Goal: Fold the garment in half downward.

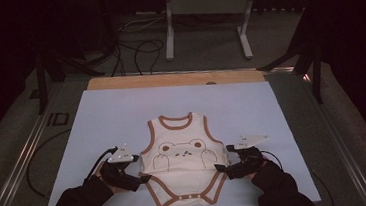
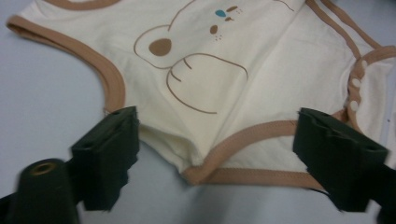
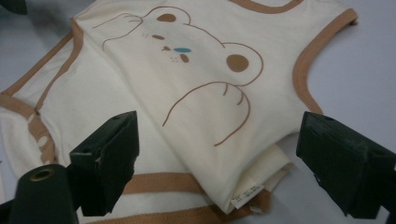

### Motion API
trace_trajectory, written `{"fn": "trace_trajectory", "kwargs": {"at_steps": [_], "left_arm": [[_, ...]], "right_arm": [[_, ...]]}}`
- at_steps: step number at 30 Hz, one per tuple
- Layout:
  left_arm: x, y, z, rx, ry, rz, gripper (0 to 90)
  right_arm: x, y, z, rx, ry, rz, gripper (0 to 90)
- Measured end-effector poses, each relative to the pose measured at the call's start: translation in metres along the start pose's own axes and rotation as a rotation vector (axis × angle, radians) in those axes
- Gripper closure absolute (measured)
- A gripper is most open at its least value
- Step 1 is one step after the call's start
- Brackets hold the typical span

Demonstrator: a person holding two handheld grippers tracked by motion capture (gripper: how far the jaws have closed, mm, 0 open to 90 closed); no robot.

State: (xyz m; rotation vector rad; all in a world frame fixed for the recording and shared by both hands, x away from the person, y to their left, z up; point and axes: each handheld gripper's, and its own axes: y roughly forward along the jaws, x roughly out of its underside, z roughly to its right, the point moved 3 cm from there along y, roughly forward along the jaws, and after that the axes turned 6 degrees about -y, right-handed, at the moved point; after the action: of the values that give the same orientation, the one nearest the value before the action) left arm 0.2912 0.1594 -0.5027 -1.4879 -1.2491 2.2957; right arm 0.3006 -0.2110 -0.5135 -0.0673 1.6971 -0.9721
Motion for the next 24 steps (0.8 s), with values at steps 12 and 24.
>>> {"fn": "trace_trajectory", "kwargs": {"at_steps": [12, 24], "left_arm": [[-0.016, -0.005, -0.009, 0.027, 0.013, 0.038, 0.4], [-0.035, -0.004, -0.02, 0.009, 0.026, 0.053, 0.4]], "right_arm": [[-0.025, -0.003, 0.009, -0.005, -0.067, 0.019, 11.5], [-0.049, 0.007, 0.025, -0.042, -0.126, 0.016, 14.2]]}}
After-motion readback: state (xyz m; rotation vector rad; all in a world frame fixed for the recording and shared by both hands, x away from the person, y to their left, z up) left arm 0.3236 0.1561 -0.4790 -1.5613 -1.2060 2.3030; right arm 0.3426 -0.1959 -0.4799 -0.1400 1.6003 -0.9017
